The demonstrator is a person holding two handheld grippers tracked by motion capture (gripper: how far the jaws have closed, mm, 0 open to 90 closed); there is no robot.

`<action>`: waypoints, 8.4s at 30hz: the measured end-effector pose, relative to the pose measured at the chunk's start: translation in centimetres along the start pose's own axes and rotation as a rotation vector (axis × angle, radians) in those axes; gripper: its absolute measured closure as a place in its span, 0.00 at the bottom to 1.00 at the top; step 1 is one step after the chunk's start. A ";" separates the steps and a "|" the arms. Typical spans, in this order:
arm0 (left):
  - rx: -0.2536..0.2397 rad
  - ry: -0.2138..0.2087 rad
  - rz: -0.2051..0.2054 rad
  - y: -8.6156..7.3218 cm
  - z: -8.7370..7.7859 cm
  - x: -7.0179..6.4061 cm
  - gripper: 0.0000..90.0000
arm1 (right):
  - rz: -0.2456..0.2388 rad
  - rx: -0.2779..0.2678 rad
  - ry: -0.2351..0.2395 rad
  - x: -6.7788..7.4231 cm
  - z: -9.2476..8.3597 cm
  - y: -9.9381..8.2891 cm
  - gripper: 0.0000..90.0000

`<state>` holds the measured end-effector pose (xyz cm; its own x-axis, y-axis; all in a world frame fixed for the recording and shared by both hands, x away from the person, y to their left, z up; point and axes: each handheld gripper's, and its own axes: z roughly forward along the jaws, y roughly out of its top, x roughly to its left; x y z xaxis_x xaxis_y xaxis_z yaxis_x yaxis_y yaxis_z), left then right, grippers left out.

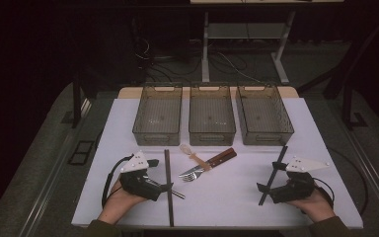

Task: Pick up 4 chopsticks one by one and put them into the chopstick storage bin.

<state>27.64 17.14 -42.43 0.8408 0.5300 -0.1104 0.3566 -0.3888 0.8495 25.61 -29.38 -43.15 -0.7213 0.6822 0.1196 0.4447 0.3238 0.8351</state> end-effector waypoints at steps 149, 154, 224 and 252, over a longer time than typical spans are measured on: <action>0.026 -0.016 0.009 0.0 0.5 -0.3 0.05 | -0.056 0.449 0.063 0.6 -3.8 -3.0 0.99; 0.029 -0.017 0.014 0.0 0.6 -0.3 0.05 | -0.049 0.454 0.050 0.3 -4.1 -3.1 0.99; 0.037 -0.041 -0.005 -0.3 1.3 -0.4 0.00 | 0.260 0.251 -0.415 -12.2 2.0 1.9 0.78; 0.037 -0.044 -0.002 -0.3 1.3 -0.5 0.00 | 0.242 0.268 -0.403 -11.8 2.6 1.6 0.85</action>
<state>27.68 16.05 -43.27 0.8570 0.4972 -0.1352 0.3720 -0.4156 0.8300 36.26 -35.21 -44.67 -0.3442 0.9384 0.0320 0.7308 0.2463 0.6367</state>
